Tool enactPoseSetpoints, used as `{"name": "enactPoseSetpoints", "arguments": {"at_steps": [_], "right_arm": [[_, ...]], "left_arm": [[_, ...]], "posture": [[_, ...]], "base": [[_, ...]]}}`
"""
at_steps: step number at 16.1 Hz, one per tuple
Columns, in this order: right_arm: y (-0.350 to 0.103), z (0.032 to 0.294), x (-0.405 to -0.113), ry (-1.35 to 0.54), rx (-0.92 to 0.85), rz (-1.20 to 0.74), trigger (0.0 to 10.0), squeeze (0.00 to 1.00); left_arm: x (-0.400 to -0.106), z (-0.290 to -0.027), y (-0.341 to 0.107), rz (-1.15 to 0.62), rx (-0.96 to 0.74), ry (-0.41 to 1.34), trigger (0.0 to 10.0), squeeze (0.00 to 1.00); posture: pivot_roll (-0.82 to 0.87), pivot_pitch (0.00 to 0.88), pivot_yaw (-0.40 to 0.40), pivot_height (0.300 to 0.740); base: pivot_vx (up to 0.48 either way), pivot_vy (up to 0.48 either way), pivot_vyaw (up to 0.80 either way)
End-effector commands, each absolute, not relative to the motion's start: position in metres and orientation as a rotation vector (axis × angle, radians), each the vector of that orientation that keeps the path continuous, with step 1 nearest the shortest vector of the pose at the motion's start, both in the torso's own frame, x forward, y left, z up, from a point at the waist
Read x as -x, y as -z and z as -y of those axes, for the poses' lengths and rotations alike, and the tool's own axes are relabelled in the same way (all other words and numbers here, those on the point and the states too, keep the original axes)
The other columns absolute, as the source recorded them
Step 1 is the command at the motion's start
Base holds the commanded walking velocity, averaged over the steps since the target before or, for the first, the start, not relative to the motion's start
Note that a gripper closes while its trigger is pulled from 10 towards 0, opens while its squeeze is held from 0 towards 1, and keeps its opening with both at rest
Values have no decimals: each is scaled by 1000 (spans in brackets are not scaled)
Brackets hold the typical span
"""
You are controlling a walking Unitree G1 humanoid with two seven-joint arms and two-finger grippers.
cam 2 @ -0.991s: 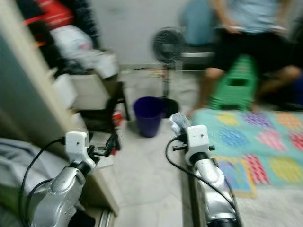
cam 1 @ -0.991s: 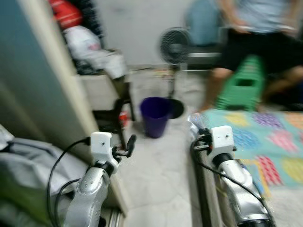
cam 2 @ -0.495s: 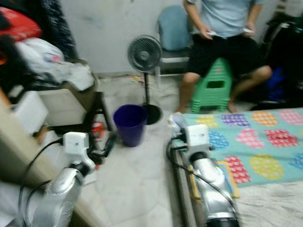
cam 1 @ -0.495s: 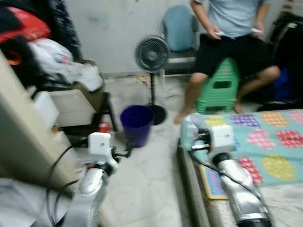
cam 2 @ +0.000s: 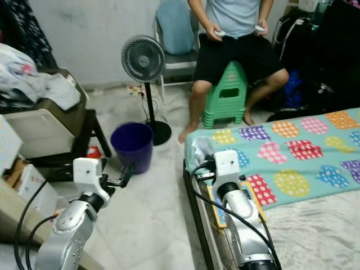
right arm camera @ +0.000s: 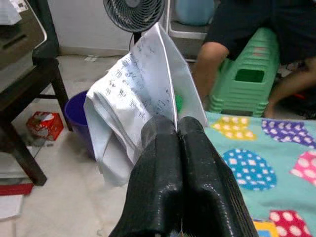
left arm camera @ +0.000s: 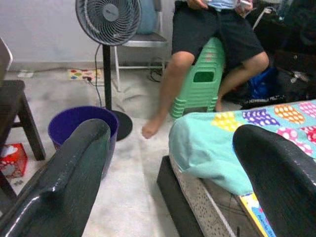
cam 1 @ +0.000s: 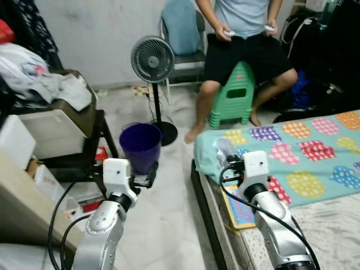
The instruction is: Clean up the room
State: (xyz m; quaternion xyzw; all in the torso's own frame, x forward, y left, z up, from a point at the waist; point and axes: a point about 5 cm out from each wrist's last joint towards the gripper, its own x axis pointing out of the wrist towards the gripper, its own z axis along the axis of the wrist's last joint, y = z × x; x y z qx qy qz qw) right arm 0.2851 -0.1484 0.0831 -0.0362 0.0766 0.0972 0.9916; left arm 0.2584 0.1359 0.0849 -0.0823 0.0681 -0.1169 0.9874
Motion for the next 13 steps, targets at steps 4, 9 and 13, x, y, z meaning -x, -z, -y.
{"name": "enactPoseSetpoints", "arguments": {"at_steps": [4, 9, 13], "right_arm": [[-66, 140, -291, -218, 74, -246, 10000, 0], [-32, 104, -313, -237, 98, -478, 10000, 0], [-9, 84, -304, -296, 110, -609, 10000, 0]], "left_arm": [[-263, -136, -73, -193, 122, 220, 10000, 0], [-295, -136, -31, -421, 151, 162, 10000, 0], [-299, -136, -8, -563, 141, 158, 10000, 0]], "posture": [[-96, 0, 17, 740], [-104, 0, 13, 740], [-109, 0, 17, 740]], "base": [[355, 0, 0], [268, 0, 0], [360, 0, 0]]}}
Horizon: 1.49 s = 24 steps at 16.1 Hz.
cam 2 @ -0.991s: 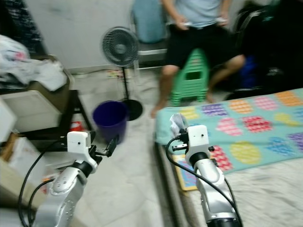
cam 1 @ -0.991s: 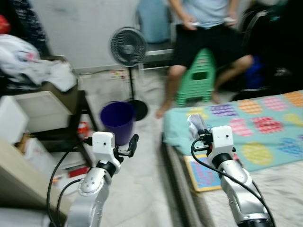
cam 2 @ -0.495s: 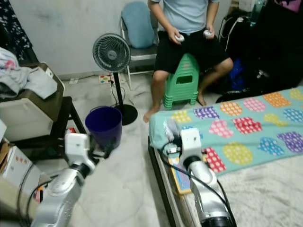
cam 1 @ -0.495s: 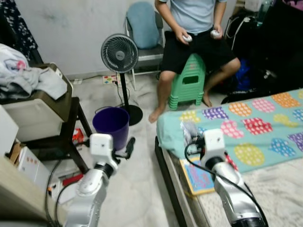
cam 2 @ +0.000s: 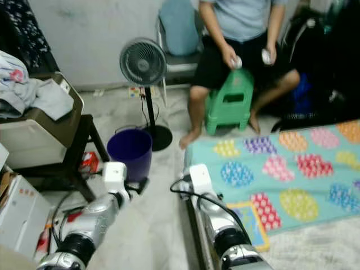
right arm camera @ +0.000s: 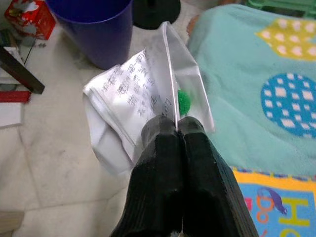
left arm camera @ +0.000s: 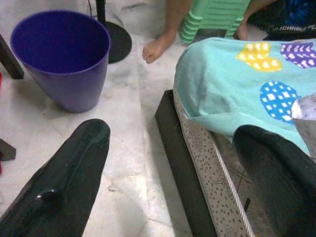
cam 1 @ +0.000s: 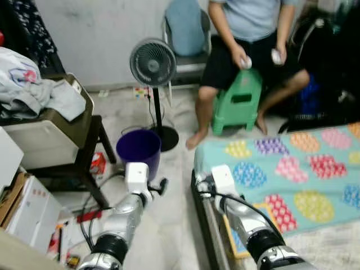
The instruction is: Clean up the room
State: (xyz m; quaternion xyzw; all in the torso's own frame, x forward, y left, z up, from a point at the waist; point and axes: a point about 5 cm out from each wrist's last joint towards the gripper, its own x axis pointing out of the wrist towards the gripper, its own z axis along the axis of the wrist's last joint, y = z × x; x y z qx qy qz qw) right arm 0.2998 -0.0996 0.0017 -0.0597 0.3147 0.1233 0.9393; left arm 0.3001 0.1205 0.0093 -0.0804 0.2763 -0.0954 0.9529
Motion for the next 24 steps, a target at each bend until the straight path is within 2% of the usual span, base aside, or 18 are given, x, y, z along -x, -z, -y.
{"name": "enactPoseSetpoints", "arguments": {"at_steps": [1, 4, 8, 15, 19, 24], "right_arm": [[-5, 82, -302, -304, 116, -628, 10000, 0], [-1, 85, -302, -273, 69, -655, 10000, 0], [0, 86, -302, -279, 78, -657, 10000, 0], [-4, 83, -306, -294, 97, -642, 10000, 0], [-10, 80, -311, -306, 132, -617, 10000, 0], [-11, 81, -312, -297, 132, -617, 10000, 0]], "left_arm": [[-299, -136, -4, -580, 145, 156, 10000, 0], [-294, -139, 7, -650, 183, 116, 10000, 0], [-294, -142, 10, -662, 216, 72, 10000, 0], [-299, -140, 7, -663, 249, 82, 10000, 0], [-307, -129, -2, -632, 232, 145, 10000, 0], [-308, -129, -3, -629, 251, 148, 10000, 0]], "posture": [[-109, 0, 17, 740], [-112, 0, 16, 740], [-114, 0, 17, 740], [-120, 0, 25, 740], [-125, 0, 22, 740], [-127, 0, 25, 740]], "base": [[379, 0, 0], [104, 0, 0], [0, 0, 0], [0, 0, 800], [0, 0, 0], [105, 0, 0]]}}
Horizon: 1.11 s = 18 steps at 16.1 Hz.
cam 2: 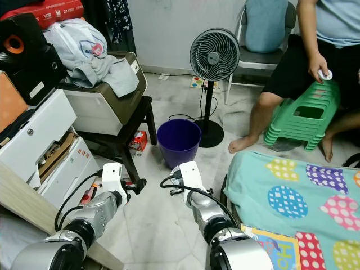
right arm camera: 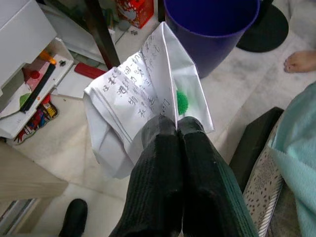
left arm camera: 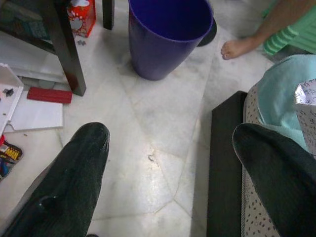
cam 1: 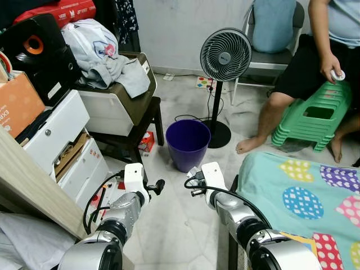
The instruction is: Clean up the room
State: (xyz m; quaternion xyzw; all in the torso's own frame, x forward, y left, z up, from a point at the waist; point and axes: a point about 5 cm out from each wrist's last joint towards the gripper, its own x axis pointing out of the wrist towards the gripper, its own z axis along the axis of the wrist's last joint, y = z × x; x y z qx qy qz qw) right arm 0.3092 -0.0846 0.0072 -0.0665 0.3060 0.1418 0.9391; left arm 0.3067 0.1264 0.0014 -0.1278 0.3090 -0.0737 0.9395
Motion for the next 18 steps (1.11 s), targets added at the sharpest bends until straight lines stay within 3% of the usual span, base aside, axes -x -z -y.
{"name": "enactPoseSetpoints", "arguments": {"at_steps": [1, 18], "right_arm": [[-11, 81, -312, -299, 135, -618, 10000, 0], [-10, 81, -311, -304, 145, -627, 10000, 0]], "left_arm": [[-308, -128, -3, -624, 260, 159, 10000, 0], [-308, -125, -3, -630, 258, 174, 10000, 0]], "posture": [[-125, 0, 22, 740], [-127, 0, 17, 740]], "base": [[341, 0, 0], [334, 0, 0]]}}
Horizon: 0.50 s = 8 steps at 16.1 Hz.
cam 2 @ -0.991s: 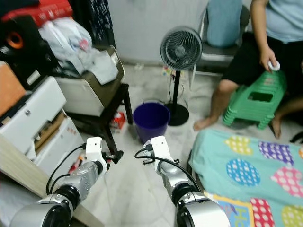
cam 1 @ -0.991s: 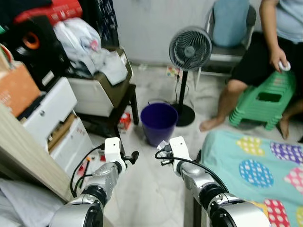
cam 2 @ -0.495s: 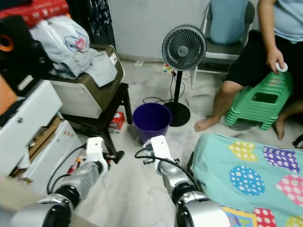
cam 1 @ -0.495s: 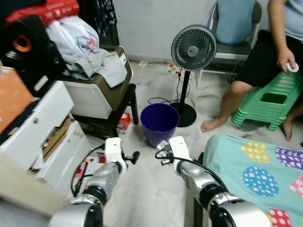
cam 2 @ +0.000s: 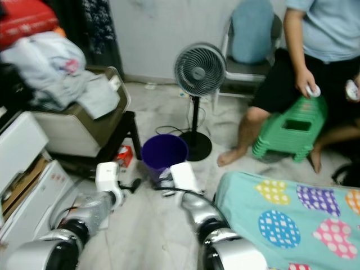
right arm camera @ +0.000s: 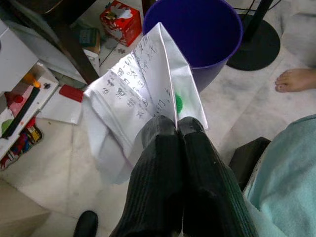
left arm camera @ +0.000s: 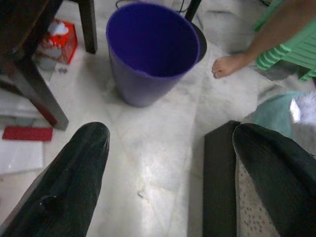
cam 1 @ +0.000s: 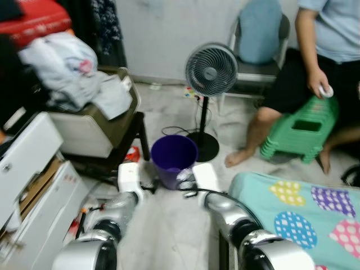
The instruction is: Clean up the room
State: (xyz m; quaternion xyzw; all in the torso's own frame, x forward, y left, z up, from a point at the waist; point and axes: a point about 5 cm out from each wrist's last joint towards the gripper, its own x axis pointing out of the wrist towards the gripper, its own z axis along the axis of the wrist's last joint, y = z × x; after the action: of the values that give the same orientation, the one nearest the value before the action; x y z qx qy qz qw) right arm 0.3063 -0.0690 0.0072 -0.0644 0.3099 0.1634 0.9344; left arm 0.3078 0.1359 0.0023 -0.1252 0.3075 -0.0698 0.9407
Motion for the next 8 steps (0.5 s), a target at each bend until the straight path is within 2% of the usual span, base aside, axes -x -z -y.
{"name": "enactPoseSetpoints", "arguments": {"at_steps": [1, 6, 8], "right_arm": [[-10, 81, -311, -304, 144, -627, 10000, 0], [-10, 80, -311, -308, 141, -629, 10000, 0], [-10, 80, -311, -311, 142, -629, 10000, 0]], "left_arm": [[-308, -125, -3, -631, 257, 174, 10000, 0], [-308, -126, -3, -633, 253, 171, 10000, 0], [-308, -128, -3, -639, 236, 155, 10000, 0]], "posture": [[-126, 0, 17, 740], [-126, 0, 19, 740], [-126, 0, 20, 740]], "base": [[315, 0, 0], [302, 0, 0], [0, 0, 0]]}}
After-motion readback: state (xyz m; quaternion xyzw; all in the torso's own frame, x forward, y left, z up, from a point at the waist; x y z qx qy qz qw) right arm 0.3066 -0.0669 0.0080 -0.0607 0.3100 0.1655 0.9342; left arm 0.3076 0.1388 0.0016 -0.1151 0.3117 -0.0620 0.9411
